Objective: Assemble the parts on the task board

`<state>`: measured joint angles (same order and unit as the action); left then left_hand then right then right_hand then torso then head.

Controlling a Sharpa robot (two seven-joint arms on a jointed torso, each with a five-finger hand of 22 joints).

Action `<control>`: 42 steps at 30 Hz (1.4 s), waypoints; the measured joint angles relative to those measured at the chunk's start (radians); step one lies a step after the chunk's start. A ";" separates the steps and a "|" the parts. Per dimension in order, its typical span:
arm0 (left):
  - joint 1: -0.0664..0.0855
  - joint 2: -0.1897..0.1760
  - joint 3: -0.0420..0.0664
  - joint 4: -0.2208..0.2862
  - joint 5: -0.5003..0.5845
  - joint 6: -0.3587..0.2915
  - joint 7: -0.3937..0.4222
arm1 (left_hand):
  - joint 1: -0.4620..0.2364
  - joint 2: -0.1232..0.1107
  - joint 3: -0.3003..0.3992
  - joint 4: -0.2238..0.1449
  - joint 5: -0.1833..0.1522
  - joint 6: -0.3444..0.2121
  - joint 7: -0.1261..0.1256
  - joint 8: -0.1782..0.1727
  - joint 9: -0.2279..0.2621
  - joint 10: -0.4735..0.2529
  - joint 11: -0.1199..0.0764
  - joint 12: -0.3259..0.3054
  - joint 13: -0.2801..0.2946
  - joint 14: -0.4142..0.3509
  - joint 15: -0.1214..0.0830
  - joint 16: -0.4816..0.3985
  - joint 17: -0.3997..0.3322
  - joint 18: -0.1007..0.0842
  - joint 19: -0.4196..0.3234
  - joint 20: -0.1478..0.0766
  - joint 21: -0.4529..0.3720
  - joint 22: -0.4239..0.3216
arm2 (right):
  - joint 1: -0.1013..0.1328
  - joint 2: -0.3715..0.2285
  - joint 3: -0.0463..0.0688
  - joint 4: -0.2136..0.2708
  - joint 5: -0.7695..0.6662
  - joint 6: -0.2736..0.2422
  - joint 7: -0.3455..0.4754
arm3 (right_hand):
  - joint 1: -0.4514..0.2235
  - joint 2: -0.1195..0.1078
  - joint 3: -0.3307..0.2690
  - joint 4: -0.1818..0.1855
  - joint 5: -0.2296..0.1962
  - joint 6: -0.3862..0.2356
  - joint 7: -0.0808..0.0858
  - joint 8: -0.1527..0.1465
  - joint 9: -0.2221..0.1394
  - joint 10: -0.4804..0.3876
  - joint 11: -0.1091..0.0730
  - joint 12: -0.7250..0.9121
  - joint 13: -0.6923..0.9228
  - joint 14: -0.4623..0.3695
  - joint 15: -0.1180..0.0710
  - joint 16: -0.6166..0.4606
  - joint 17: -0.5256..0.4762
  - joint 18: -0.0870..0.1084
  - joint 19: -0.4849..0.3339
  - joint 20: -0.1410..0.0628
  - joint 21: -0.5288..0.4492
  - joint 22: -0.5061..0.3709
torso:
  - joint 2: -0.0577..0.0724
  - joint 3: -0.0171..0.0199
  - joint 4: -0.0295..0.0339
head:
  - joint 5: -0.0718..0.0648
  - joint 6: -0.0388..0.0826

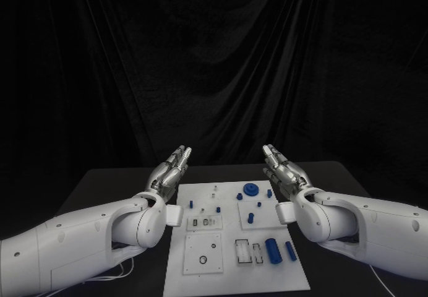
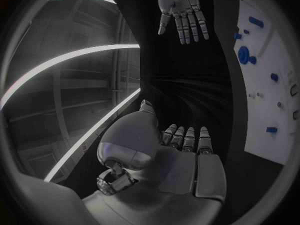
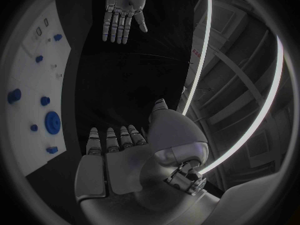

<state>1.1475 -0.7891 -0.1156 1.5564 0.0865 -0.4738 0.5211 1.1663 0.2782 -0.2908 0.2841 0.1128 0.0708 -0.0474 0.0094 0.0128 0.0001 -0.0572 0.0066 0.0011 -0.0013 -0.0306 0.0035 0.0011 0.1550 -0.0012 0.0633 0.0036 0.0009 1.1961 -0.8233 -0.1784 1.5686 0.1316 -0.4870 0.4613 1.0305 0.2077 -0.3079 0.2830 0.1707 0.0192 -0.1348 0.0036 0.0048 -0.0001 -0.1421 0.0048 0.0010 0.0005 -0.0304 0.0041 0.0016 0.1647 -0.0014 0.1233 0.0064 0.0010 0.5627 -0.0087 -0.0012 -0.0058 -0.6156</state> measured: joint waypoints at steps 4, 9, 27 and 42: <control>0.030 -0.002 -0.031 -0.003 0.036 0.121 0.013 | 0.037 0.002 0.000 0.000 0.026 0.034 0.022 0.012 0.006 0.005 0.016 0.000 0.000 0.000 0.000 0.000 0.000 0.001 0.000 0.011 0.000 0.000 | 0.034 -0.010 -0.035 0.000 0.048 0.111 -0.022 | 0.028 0.000 -0.002 0.002 0.010 0.006 -0.001 0.000 0.002 0.000 0.029 0.000 0.000 -0.001 0.021 0.000 0.000 0.000 0.000 0.020 0.000 0.000 | 0.000 0.0000 0.0001 | 0.000 0.000; 0.062 -0.004 -0.066 -0.007 0.084 0.281 0.032 | 0.081 0.002 -0.003 0.003 0.047 0.081 0.041 0.026 0.014 0.025 0.036 0.016 0.009 0.000 0.000 0.000 0.000 0.016 0.001 0.017 0.000 0.000 | 0.058 -0.018 -0.062 0.001 0.097 0.224 -0.047 | 0.067 -0.003 -0.002 0.002 0.031 0.031 0.025 0.009 0.008 0.000 0.065 0.000 0.000 0.000 0.051 0.000 0.000 0.000 0.001 0.039 0.000 0.000 | 0.000 0.0000 0.0001 | 0.000 0.000; 0.093 -0.109 -0.097 -0.050 0.034 0.553 0.122 | 0.270 -0.008 0.031 -0.025 0.330 0.150 0.068 0.058 0.022 0.048 0.077 0.140 0.026 0.012 0.042 0.000 0.006 0.015 0.006 0.073 0.000 0.000 | 0.105 -0.156 -0.070 0.021 0.081 0.380 -0.065 | 0.291 -0.032 0.028 -0.020 0.196 0.184 0.123 0.154 0.038 0.034 0.180 0.110 0.023 0.031 0.123 0.047 0.023 -0.001 0.074 0.093 0.037 0.025 | 0.040 -0.0006 0.0264 | -0.023 -0.115; 0.125 -0.177 -0.096 0.018 -0.019 0.571 0.149 | 0.342 -0.014 0.122 -0.110 0.477 0.178 0.067 0.062 0.023 0.062 0.124 0.192 0.030 0.027 0.081 0.005 0.015 0.015 0.015 0.104 0.000 0.005 | 0.231 -0.209 -0.069 0.034 -0.177 0.370 -0.071 | 0.500 -0.076 0.036 -0.140 0.261 0.434 0.165 0.341 0.069 0.294 0.298 0.640 0.070 0.625 0.201 0.438 0.149 0.015 0.766 0.149 0.341 0.131 | 0.100 -0.0050 0.0480 | -0.027 -0.168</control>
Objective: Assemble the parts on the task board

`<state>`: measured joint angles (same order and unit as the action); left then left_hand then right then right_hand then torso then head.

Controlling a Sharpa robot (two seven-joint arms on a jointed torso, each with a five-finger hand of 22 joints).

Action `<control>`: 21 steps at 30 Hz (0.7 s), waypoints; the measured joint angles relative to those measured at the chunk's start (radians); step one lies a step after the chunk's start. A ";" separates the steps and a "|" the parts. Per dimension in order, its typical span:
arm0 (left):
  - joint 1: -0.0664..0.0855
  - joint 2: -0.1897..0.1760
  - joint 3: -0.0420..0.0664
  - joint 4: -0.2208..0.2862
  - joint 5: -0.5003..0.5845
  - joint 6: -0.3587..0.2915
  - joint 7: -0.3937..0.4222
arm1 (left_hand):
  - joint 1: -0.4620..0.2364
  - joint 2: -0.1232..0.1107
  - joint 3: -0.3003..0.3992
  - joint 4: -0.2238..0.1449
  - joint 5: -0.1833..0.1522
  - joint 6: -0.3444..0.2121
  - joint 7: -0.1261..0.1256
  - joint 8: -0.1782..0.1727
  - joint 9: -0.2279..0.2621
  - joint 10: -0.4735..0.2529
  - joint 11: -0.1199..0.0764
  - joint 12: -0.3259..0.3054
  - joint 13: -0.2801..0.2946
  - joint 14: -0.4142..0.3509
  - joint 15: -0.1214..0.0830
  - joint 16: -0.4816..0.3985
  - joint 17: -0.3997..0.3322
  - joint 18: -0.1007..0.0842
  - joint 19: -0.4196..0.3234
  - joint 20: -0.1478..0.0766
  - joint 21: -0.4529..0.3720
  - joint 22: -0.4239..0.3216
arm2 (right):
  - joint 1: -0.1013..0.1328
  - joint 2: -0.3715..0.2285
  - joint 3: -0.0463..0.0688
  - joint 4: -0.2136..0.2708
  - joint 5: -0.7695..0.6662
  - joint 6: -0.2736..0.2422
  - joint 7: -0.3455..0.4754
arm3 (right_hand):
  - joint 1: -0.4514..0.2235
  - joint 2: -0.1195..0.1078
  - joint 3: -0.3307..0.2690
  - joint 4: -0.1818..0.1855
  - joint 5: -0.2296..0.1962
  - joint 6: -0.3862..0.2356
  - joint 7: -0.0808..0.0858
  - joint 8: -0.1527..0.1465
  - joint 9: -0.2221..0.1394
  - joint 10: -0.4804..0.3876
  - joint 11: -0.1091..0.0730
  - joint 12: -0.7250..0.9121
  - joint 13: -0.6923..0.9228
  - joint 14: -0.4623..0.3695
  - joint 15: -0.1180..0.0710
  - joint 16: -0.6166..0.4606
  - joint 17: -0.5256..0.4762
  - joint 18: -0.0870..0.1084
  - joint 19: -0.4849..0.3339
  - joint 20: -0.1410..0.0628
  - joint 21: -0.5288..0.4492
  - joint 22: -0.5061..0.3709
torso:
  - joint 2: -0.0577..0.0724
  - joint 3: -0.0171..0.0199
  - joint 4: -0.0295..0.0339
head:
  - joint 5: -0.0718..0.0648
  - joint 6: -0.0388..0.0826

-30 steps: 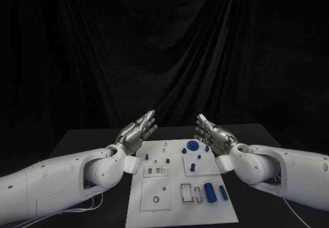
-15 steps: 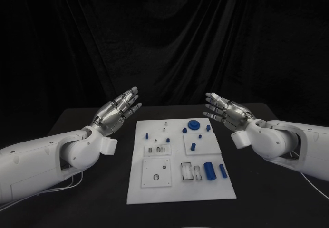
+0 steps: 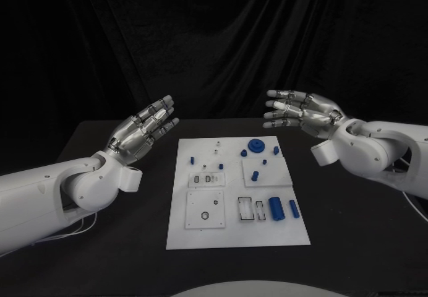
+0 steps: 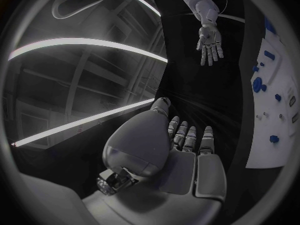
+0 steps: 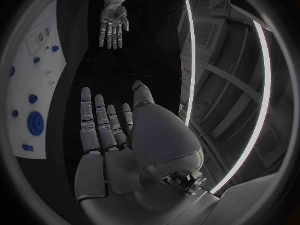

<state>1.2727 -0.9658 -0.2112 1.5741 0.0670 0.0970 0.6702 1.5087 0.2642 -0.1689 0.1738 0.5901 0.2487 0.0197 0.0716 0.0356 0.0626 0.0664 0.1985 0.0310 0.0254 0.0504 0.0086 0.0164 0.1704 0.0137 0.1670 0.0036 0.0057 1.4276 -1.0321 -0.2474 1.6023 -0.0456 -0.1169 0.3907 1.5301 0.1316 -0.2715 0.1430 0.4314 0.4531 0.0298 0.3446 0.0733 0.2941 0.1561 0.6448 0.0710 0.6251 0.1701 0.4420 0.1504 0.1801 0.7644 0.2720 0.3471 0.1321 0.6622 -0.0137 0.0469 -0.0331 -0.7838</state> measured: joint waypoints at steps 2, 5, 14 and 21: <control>0.011 -0.003 0.001 0.008 -0.002 0.000 0.001 | 0.000 0.000 0.000 0.000 0.002 0.000 0.000 0.000 0.000 0.000 0.000 0.003 0.000 0.000 0.000 0.000 0.000 0.000 0.000 0.000 0.000 0.000 | 0.023 -0.003 0.000 -0.003 -0.062 -0.009 -0.016 | 0.034 0.002 0.016 -0.032 0.030 0.025 0.012 0.008 0.001 0.018 0.005 0.006 0.000 0.060 -0.009 0.015 0.006 0.000 0.057 -0.012 0.022 0.007 | 0.008 -0.0024 0.0015 | 0.000 -0.003; 0.023 -0.014 0.001 0.025 -0.004 -0.001 0.003 | 0.000 0.000 0.009 -0.003 0.004 0.004 0.004 0.000 0.001 0.000 0.000 0.003 0.000 0.003 0.003 0.000 0.001 0.000 0.002 0.002 0.000 0.000 | 0.057 -0.002 0.000 -0.005 -0.196 -0.023 -0.065 | 0.083 -0.002 0.054 -0.080 0.028 0.072 0.025 0.017 0.004 0.058 0.006 0.015 0.000 0.194 -0.045 0.064 0.023 0.000 0.166 -0.057 0.084 0.037 | 0.018 -0.0058 0.0063 | -0.003 -0.005; 0.039 -0.033 0.001 0.053 -0.007 -0.002 0.005 | -0.005 -0.005 0.018 -0.012 0.004 0.016 0.016 0.006 0.002 0.004 0.011 0.011 0.001 0.013 0.013 0.010 0.006 0.000 0.003 0.010 0.004 0.002 | 0.089 0.048 -0.001 -0.009 -0.782 -0.102 -0.269 | 0.057 -0.066 0.128 -0.070 -0.111 0.175 0.025 0.009 0.012 0.245 -0.054 -0.003 0.000 0.540 -0.166 0.405 0.182 0.000 0.402 -0.166 0.470 0.307 | 0.060 -0.0186 0.0278 | -0.017 0.013; 0.042 -0.034 0.000 0.055 -0.008 -0.002 0.006 | -0.007 -0.007 0.021 -0.016 0.009 0.016 0.016 0.006 0.003 0.004 0.011 0.011 0.001 0.016 0.016 0.010 0.007 0.000 0.007 0.014 0.004 0.002 | 0.091 0.084 0.000 -0.011 -1.271 -0.156 -0.410 | 0.019 -0.147 0.236 -0.007 -0.065 0.222 -0.014 0.004 0.048 0.297 -0.084 -0.014 0.019 0.622 -0.191 0.667 0.426 -0.058 0.529 -0.185 0.881 0.839 | 0.081 -0.0301 0.0421 | -0.029 0.019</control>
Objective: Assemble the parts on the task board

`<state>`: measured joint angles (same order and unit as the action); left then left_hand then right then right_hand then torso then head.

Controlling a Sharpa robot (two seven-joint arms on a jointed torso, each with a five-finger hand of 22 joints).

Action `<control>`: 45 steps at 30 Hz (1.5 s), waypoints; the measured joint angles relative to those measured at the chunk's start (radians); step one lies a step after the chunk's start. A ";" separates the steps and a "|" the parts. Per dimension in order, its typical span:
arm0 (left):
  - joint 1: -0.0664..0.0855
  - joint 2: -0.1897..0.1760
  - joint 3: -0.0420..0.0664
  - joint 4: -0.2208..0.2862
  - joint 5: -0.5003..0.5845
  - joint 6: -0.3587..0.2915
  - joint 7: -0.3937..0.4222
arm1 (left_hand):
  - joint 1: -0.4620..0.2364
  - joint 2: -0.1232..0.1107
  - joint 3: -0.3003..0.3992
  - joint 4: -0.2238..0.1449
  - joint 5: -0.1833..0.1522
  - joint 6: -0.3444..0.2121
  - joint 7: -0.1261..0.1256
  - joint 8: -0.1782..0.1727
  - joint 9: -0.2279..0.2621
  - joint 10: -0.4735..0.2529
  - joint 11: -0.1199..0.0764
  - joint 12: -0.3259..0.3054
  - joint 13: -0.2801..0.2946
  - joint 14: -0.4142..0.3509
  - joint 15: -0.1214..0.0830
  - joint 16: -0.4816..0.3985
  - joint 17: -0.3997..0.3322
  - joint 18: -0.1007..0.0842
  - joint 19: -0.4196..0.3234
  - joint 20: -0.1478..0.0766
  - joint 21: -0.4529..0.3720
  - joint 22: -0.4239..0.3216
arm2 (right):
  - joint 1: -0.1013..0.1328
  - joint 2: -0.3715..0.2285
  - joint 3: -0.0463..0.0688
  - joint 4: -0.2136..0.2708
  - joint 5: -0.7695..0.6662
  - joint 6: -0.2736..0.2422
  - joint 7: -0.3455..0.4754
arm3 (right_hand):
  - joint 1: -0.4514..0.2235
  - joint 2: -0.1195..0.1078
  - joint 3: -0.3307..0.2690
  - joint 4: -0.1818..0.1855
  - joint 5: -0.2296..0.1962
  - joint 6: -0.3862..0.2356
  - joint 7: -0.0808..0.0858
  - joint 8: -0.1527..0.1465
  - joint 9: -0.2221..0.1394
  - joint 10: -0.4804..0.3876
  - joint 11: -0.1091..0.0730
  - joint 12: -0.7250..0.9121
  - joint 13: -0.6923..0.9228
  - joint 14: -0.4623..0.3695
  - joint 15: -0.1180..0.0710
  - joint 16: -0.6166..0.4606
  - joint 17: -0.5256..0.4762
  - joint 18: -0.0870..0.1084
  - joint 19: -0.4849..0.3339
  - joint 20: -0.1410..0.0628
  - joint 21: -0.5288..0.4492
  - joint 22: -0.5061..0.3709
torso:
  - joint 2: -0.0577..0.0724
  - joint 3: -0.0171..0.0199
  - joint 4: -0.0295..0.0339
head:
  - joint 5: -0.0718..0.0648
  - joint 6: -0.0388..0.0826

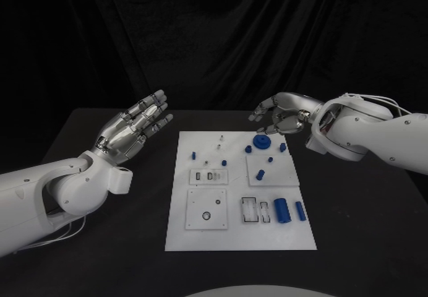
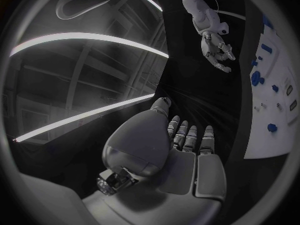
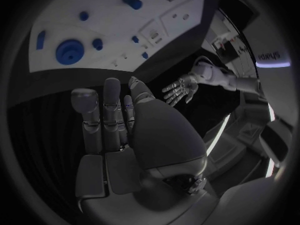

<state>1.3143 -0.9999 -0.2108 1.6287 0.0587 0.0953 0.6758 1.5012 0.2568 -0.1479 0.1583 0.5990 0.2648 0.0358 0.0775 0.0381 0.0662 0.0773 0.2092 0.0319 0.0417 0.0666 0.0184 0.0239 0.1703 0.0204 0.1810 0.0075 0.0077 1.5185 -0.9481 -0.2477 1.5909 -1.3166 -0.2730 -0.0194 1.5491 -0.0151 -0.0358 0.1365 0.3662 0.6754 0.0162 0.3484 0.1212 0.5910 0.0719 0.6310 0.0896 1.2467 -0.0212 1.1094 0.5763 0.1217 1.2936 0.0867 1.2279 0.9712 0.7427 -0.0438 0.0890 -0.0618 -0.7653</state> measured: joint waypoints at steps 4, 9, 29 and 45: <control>0.000 0.001 0.000 0.000 0.000 0.001 0.000 | 0.000 0.000 0.001 -0.001 0.000 0.000 0.000 0.000 0.000 0.000 0.000 0.000 0.000 -0.004 0.004 0.000 0.000 0.000 -0.004 0.004 0.000 0.000 | -0.007 0.010 0.001 0.005 -0.188 -0.011 -0.049 | -0.023 -0.038 0.052 0.028 0.012 -0.001 -0.021 0.000 0.030 0.017 -0.001 0.000 0.015 0.055 -0.005 0.096 0.155 -0.014 0.039 -0.005 0.106 0.157 | 0.010 -0.0053 0.0056 | -0.005 0.003; 0.000 0.004 0.000 0.000 -0.001 0.002 0.000 | 0.000 0.000 0.004 0.002 0.000 0.000 0.000 0.000 0.000 0.000 0.000 0.000 0.000 -0.004 0.004 0.000 0.000 0.000 -0.004 0.004 0.000 0.001 | -0.028 0.020 0.000 0.009 -0.335 -0.011 -0.087 | -0.041 -0.056 0.073 0.044 0.012 -0.001 -0.021 0.000 0.046 0.021 -0.003 0.000 0.023 0.079 -0.005 0.138 0.231 -0.029 0.055 -0.006 0.146 0.221 | 0.021 -0.0086 0.0135 | -0.018 0.008; 0.001 0.007 -0.001 -0.001 -0.001 0.010 0.001 | 0.000 0.000 0.008 -0.002 0.000 0.000 0.000 0.000 0.000 0.000 0.000 0.000 0.000 0.000 0.007 0.000 0.000 0.000 0.000 0.007 0.000 0.001 | -0.069 0.034 0.000 -0.019 -0.478 -0.012 -0.132 | -0.058 -0.073 0.110 0.063 0.028 0.003 -0.010 0.000 0.067 0.060 0.004 0.000 0.044 0.112 -0.002 0.177 0.310 -0.044 0.084 -0.001 0.186 0.294 | 0.043 -0.0112 0.0308 | -0.042 0.013; 0.001 0.009 -0.001 -0.005 -0.001 0.019 0.001 | 0.000 0.000 0.014 -0.008 0.000 -0.004 0.004 0.000 0.000 -0.004 0.004 0.000 0.000 -0.004 0.010 0.000 0.000 0.000 0.000 0.014 0.000 0.001 | -0.097 0.054 0.000 -0.047 -0.488 -0.013 -0.129 | -0.064 -0.086 0.152 0.076 0.070 0.025 -0.006 0.000 0.082 0.108 0.001 0.000 0.062 0.119 -0.002 0.184 0.330 -0.044 0.091 -0.001 0.198 0.322 | 0.036 -0.0109 0.0283 | -0.036 -0.002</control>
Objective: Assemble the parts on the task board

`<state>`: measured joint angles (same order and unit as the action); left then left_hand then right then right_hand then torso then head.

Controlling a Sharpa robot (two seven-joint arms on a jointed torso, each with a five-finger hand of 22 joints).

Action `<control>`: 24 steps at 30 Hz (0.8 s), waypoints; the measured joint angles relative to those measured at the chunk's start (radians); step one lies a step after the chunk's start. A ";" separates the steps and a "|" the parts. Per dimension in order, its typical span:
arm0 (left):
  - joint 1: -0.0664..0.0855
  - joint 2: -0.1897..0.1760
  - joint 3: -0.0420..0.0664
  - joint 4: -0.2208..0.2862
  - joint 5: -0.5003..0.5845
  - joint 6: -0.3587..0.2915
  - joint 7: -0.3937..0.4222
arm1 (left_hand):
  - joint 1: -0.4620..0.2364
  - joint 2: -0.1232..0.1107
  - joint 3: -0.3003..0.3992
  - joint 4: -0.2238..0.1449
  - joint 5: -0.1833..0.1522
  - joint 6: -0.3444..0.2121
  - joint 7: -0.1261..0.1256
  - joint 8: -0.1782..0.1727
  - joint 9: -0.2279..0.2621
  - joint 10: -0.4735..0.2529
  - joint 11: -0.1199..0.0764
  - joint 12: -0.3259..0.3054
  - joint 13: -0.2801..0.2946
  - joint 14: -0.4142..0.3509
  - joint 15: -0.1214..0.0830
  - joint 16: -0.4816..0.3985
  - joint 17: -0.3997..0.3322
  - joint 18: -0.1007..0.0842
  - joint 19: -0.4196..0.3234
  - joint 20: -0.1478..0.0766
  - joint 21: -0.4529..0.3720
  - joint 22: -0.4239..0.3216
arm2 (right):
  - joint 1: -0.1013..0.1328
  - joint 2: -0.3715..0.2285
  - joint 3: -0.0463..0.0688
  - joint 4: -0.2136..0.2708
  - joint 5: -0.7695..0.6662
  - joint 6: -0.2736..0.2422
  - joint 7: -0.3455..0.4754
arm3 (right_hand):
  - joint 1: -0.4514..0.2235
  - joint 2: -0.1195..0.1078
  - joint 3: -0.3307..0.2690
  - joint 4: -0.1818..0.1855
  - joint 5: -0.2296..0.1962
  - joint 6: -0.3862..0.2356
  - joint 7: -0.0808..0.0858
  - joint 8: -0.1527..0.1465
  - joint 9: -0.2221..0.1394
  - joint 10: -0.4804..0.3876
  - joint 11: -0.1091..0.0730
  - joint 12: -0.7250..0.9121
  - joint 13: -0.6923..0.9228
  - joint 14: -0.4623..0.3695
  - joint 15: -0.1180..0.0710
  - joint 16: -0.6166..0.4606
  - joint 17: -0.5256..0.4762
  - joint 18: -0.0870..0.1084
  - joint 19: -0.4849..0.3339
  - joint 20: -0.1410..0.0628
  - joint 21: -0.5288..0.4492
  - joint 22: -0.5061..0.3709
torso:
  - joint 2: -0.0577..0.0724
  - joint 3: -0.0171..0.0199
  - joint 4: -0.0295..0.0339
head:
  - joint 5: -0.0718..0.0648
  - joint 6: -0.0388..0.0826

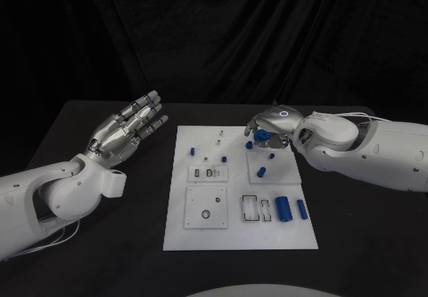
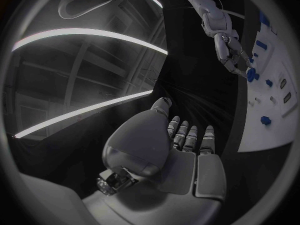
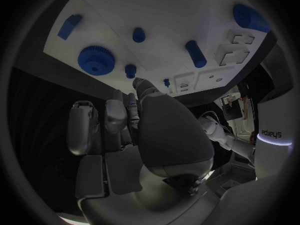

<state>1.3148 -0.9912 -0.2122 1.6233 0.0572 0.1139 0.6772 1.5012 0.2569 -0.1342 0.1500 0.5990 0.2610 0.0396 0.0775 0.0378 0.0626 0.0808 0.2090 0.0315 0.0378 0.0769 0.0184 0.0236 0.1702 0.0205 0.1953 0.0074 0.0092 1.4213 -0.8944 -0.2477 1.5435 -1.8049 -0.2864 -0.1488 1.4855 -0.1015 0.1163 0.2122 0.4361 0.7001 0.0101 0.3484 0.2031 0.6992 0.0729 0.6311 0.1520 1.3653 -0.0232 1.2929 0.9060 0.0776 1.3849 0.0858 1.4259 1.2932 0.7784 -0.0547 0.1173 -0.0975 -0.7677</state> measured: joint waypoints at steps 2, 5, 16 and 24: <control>0.000 0.001 0.000 -0.001 0.000 0.001 0.000 | 0.000 0.000 0.000 0.000 0.000 0.000 0.000 0.000 0.000 0.000 0.000 0.000 0.000 0.000 0.000 0.000 0.000 0.000 0.000 0.000 0.000 0.000 | -0.004 0.004 0.000 -0.004 0.000 0.000 0.001 | 0.000 0.000 0.006 0.000 0.006 0.000 0.000 -0.001 0.001 0.003 0.003 0.000 0.000 0.004 -0.004 0.000 0.002 0.000 0.000 0.000 0.003 0.003 | -0.001 -0.0002 -0.0001 | 0.000 -0.001; 0.000 0.001 0.000 -0.001 0.000 0.003 0.000 | 0.000 0.000 0.003 -0.003 0.000 0.000 0.000 0.000 0.000 0.000 0.000 0.000 0.000 0.004 0.004 0.000 0.000 0.000 0.000 0.000 0.000 0.000 | -0.010 0.010 0.000 -0.012 -0.001 -0.001 0.003 | -0.002 -0.009 0.025 0.003 0.020 0.017 -0.001 -0.014 0.006 0.011 0.003 -0.013 0.001 0.003 -0.004 0.000 0.007 0.000 0.000 0.000 0.006 0.008 | -0.002 -0.0005 -0.0007 | -0.001 -0.003; 0.000 0.002 0.000 -0.005 0.000 0.011 0.000 | -0.005 0.005 0.011 -0.005 0.000 0.000 0.007 0.000 0.000 -0.004 0.003 0.000 0.000 0.006 0.006 0.000 0.000 0.000 0.001 0.006 0.003 0.000 | -0.032 0.045 0.000 -0.059 -0.002 -0.012 0.022 | -0.001 -0.020 0.061 0.006 0.036 0.026 -0.008 -0.043 0.009 0.019 0.002 -0.038 0.001 0.006 -0.001 0.000 0.013 0.000 0.007 0.000 0.010 0.015 | -0.006 -0.0025 -0.0022 | -0.001 -0.005; 0.000 0.004 0.000 -0.007 0.000 0.017 -0.001 | -0.004 0.005 0.015 -0.009 0.000 0.004 0.011 0.000 0.000 0.000 0.007 0.000 0.000 0.004 0.011 0.000 0.001 0.000 0.003 0.011 0.004 0.001 | -0.046 0.064 0.000 -0.087 -0.003 -0.023 0.035 | 0.004 -0.025 0.088 0.006 0.037 0.048 -0.005 -0.053 0.018 0.025 0.004 -0.059 0.001 0.006 -0.001 0.000 0.016 0.000 0.007 0.000 0.010 0.015 | -0.008 -0.0031 -0.0033 | 0.002 -0.009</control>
<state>1.3148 -0.9870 -0.2122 1.6163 0.0570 0.1309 0.6758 1.4967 0.2615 -0.1192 0.1406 0.5989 0.2645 0.0503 0.0774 0.0377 0.0625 0.0878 0.2090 0.0314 0.0415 0.0878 0.0184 0.0246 0.1702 0.0239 0.2059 0.0113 0.0099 1.3752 -0.8308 -0.2476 1.4561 -1.8075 -0.3093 -0.1134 1.4894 -0.1265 0.2045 0.2178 0.4726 0.7478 0.0051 0.2951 0.2207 0.7241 0.0766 0.5720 0.1532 1.3717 -0.0238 1.2929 0.9221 0.0777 1.3920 0.0858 1.4356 1.3080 0.7701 -0.0578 0.1140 -0.0953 -0.7770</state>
